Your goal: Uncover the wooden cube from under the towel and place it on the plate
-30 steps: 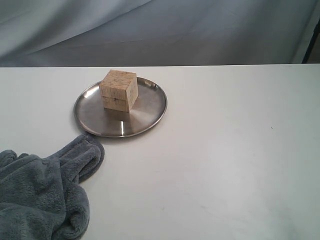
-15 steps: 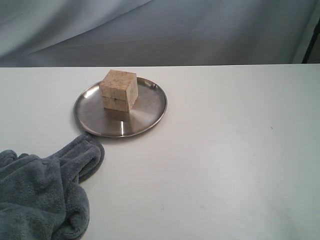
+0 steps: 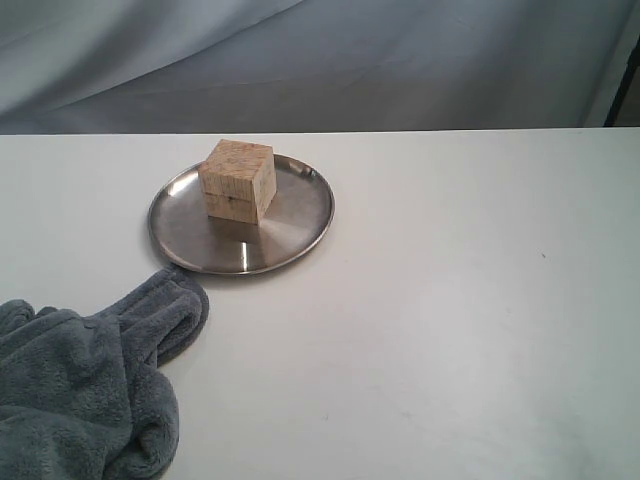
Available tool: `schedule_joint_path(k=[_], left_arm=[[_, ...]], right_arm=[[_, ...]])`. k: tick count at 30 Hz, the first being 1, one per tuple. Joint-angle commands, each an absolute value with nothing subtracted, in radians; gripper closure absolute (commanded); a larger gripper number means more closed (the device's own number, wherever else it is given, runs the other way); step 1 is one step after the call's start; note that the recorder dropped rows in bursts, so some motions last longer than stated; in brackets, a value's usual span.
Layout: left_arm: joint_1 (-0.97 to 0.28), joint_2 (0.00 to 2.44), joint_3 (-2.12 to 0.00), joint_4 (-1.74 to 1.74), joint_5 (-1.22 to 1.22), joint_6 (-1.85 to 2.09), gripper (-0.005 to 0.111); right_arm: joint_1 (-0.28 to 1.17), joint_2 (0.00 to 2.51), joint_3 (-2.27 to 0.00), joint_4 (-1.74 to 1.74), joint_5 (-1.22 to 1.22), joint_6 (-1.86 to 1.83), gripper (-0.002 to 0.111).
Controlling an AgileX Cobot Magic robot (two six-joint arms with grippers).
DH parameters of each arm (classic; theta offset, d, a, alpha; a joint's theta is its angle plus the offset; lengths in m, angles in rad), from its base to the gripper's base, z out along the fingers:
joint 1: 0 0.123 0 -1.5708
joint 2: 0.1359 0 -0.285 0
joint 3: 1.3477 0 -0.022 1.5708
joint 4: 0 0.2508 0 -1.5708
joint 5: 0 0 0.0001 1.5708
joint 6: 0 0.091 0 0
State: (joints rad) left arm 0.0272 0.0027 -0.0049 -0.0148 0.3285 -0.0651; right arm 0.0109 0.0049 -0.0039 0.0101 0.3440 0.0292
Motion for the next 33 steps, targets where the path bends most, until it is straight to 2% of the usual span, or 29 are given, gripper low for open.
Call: schedule_joint_path(k=[1, 19, 25, 33], left_arm=[[0.031, 0.0, 0.0, -0.013, 0.313, -0.071, 0.107], [0.028, 0.0, 0.0, -0.013, 0.339, -0.071, 0.107], [-0.051, 0.0, 0.0, -0.013, 0.347, -0.034, 0.107], [-0.057, 0.0, 0.0, -0.013, 0.347, -0.021, 0.107]], right_arm=[[0.011, 0.0, 0.0, 0.0, 0.342, 0.03, 0.108], [0.011, 0.0, 0.0, 0.0, 0.342, 0.032, 0.108], [0.011, 0.0, 0.0, 0.0, 0.342, 0.032, 0.108], [0.011, 0.0, 0.0, 0.0, 0.342, 0.03, 0.108]])
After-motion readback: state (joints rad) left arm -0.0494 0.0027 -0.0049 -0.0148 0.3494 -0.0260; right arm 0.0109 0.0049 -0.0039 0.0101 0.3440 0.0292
